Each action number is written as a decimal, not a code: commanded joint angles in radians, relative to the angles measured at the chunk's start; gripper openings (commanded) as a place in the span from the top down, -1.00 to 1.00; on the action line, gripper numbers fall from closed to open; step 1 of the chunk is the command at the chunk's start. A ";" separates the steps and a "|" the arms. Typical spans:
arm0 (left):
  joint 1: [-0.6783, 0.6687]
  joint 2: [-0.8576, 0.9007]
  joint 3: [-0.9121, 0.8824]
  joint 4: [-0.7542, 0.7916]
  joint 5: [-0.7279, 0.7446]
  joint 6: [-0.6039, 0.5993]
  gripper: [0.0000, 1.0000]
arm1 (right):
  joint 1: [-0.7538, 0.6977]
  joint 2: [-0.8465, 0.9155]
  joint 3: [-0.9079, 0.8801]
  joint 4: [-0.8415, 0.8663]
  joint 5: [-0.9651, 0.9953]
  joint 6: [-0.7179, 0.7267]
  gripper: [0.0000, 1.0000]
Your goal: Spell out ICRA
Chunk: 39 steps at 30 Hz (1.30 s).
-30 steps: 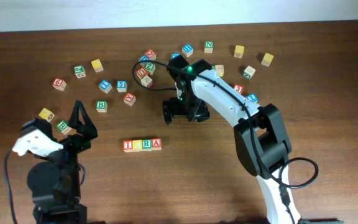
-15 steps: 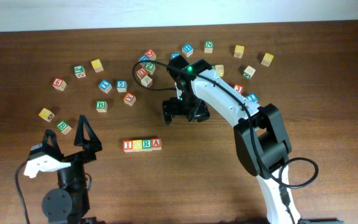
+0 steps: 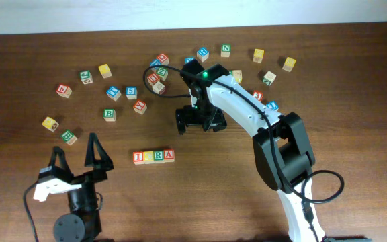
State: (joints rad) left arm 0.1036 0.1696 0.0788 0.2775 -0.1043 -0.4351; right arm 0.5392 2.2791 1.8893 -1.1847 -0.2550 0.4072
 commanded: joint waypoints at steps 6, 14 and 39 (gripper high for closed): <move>-0.003 -0.080 -0.069 0.021 0.004 0.003 -0.98 | 0.003 0.016 0.018 0.000 0.005 -0.010 -0.96; -0.003 -0.122 -0.069 0.024 0.003 0.003 -0.98 | 0.003 0.016 0.018 0.000 0.005 -0.010 -0.97; 0.007 -0.165 -0.069 -0.280 0.003 0.003 -0.98 | 0.003 0.016 0.018 0.000 0.005 -0.010 -0.97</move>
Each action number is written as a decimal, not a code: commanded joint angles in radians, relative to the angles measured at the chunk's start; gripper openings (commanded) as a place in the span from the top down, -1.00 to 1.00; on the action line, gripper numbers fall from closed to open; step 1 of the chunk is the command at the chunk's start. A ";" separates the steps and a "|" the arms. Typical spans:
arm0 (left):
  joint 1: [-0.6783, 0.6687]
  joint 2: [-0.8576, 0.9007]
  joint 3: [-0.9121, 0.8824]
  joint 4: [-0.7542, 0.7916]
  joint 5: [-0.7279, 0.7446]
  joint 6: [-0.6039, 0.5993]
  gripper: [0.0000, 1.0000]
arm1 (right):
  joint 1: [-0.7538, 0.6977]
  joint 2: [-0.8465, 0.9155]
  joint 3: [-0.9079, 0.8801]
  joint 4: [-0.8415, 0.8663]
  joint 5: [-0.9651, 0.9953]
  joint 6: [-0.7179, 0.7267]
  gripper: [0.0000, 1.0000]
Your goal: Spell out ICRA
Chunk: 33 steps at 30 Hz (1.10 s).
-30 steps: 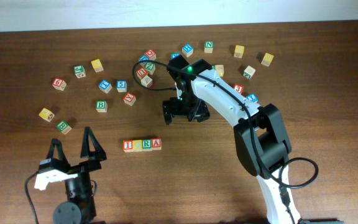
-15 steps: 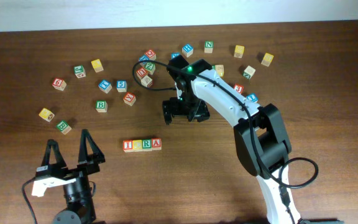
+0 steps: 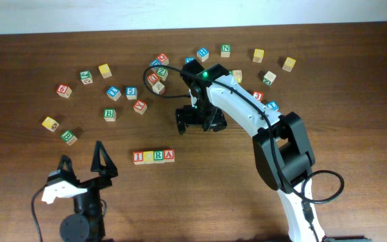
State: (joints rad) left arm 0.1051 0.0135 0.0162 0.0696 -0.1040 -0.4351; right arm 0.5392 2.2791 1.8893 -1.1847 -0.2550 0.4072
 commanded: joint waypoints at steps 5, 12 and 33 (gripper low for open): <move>0.005 -0.006 -0.006 -0.145 0.007 0.003 -0.98 | 0.003 0.016 0.018 0.000 0.005 -0.010 -0.96; 0.005 -0.006 -0.006 -0.146 0.007 0.003 -0.98 | 0.003 0.016 0.018 0.000 0.005 -0.010 -0.96; -0.025 -0.006 -0.006 -0.146 0.006 0.003 -0.98 | 0.003 0.016 0.018 0.000 0.005 -0.010 -0.96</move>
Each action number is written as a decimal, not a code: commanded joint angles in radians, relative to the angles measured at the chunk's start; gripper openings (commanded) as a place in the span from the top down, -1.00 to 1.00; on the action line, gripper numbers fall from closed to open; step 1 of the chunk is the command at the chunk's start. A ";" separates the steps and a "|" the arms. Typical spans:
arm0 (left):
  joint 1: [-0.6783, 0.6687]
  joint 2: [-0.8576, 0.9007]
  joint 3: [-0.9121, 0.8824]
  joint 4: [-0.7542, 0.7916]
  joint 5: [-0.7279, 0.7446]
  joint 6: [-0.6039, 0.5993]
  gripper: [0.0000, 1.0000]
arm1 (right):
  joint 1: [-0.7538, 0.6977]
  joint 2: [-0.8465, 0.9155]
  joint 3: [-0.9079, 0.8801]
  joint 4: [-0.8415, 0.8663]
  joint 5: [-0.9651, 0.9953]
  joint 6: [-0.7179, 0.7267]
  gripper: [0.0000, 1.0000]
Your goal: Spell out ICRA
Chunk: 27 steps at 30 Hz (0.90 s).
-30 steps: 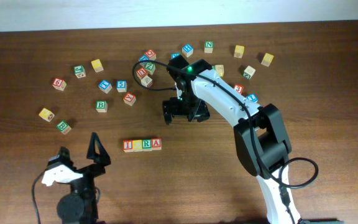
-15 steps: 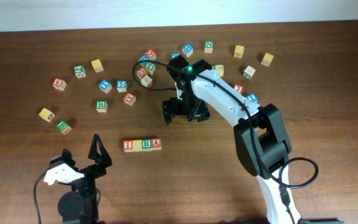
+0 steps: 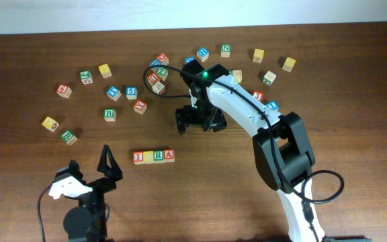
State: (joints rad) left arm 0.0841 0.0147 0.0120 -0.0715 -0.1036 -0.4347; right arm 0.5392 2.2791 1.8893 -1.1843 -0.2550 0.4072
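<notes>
A short row of letter blocks (image 3: 154, 156) lies on the wooden table, left of centre, and reads I, R, A as far as I can make out. My left gripper (image 3: 89, 161) stands open to the left of the row near the front edge, with nothing between its fingers. My right gripper (image 3: 199, 121) hangs behind and to the right of the row, pointing down. From above its black body hides the fingertips and whatever may be between them.
Loose letter and number blocks are scattered across the back: a cluster (image 3: 156, 70) behind the right gripper, a few at the back right (image 3: 258, 54), several at the left (image 3: 110, 114). The right arm (image 3: 247, 114) stretches from the front right.
My left gripper has shifted a little to the right and nearer the front edge, still open. The right arm and all the blocks are where they were.
My left gripper stood open at the front left, well left of the block row. It was then lower and further right, and now it is further right again, closer to the row. The right gripper stayed still behind the row throughout.
</notes>
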 commanded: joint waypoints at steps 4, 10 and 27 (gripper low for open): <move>-0.004 -0.007 -0.002 -0.005 0.006 0.002 -0.98 | 0.003 0.016 0.018 -0.001 0.005 -0.010 -0.96; -0.003 -0.006 -0.002 -0.005 0.006 0.043 -0.98 | 0.003 0.016 0.018 0.000 0.005 -0.010 -0.97; -0.003 0.022 -0.002 -0.005 0.006 0.351 -0.98 | 0.003 0.016 0.018 -0.001 0.005 -0.010 -0.96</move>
